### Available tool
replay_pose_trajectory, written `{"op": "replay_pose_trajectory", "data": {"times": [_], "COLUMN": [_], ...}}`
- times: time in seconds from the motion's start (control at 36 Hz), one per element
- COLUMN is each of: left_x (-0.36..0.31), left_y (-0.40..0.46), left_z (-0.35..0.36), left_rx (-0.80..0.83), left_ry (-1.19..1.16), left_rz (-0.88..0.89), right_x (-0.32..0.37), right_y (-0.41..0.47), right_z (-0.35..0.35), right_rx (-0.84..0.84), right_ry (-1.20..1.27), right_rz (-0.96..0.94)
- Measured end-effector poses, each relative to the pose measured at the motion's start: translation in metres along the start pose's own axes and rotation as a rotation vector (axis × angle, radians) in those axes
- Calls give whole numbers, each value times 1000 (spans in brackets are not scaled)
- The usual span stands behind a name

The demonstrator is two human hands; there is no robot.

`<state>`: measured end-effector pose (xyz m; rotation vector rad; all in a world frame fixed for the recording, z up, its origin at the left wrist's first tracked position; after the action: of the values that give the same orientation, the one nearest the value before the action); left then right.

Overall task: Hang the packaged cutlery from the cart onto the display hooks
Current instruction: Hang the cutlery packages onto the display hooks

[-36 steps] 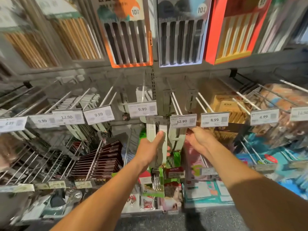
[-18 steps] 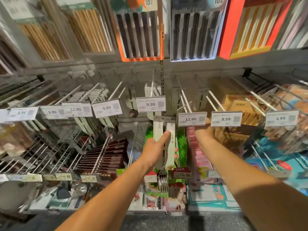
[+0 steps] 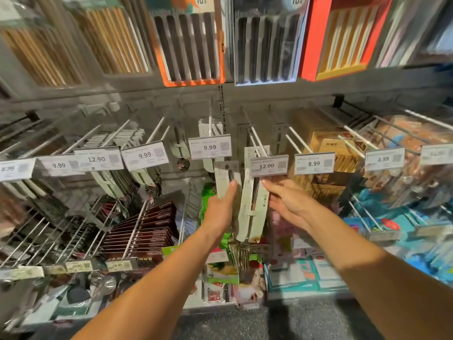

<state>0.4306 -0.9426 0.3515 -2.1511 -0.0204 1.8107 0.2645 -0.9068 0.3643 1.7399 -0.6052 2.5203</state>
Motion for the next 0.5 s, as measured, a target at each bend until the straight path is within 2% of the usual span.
{"op": "replay_pose_trajectory", "data": {"times": [0.19,0.5], "left_x": [-6,1], "left_y": [-6,-6], "left_z": [9,21], "left_rx": [138,178], "left_ry": [6,-19], "left_rz": [156,147], "right_x": [-6,-6], "right_y": [-1,-4], "right_z": [-3,-6], "right_rx": [-48,63], "right_ry": [-33,-145], "right_rz": [-31,-48]}}
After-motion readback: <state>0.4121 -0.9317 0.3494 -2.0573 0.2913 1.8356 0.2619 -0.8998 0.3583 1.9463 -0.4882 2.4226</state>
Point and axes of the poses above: each hand's wrist, its own y-axis towards the middle knuckle, its own z-axis out of the palm, x = y × z, the point moved 3 cm from there along y, towards the middle knuckle, and after that the axes turned 1 degree about z, right-handed, at the moved point
